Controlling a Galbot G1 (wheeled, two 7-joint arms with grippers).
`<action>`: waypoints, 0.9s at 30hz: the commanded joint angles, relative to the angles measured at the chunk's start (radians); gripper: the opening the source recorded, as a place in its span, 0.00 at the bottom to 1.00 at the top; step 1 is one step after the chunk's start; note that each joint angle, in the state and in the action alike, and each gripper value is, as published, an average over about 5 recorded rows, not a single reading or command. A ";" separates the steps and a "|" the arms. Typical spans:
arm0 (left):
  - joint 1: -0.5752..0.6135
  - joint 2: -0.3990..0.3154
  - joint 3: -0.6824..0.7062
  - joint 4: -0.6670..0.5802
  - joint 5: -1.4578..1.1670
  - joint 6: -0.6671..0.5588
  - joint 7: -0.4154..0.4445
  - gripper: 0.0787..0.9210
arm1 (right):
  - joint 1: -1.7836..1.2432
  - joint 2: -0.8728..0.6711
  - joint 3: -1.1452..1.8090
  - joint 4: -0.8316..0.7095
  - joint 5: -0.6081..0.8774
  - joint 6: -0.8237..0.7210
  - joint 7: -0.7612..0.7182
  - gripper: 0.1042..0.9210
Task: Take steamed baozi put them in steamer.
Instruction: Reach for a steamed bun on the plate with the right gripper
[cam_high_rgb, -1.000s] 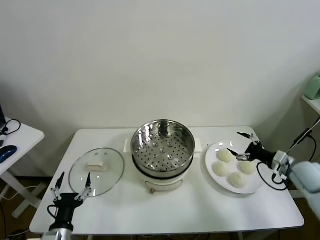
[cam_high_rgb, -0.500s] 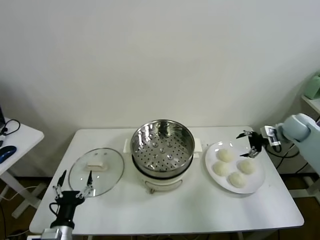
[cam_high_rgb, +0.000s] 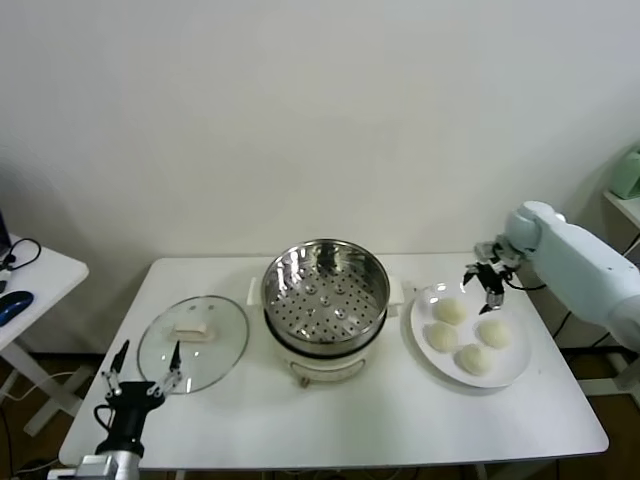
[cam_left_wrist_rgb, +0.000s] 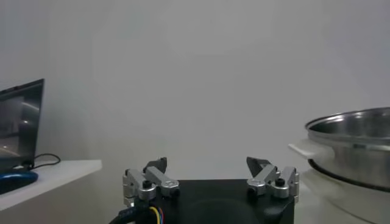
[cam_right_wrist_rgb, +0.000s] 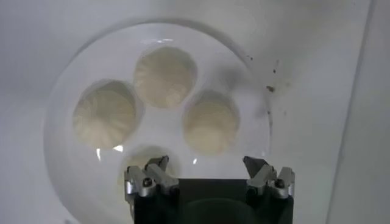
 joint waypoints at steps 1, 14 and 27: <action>-0.004 0.002 -0.005 0.004 -0.006 0.003 0.004 0.88 | 0.002 0.108 -0.038 -0.102 -0.044 0.007 0.002 0.88; 0.004 0.009 -0.011 0.011 -0.011 -0.003 0.018 0.88 | -0.050 0.110 0.059 -0.120 -0.114 0.042 0.075 0.88; 0.012 -0.003 -0.005 0.022 0.002 -0.021 0.015 0.88 | -0.074 0.125 0.116 -0.134 -0.184 0.051 0.072 0.88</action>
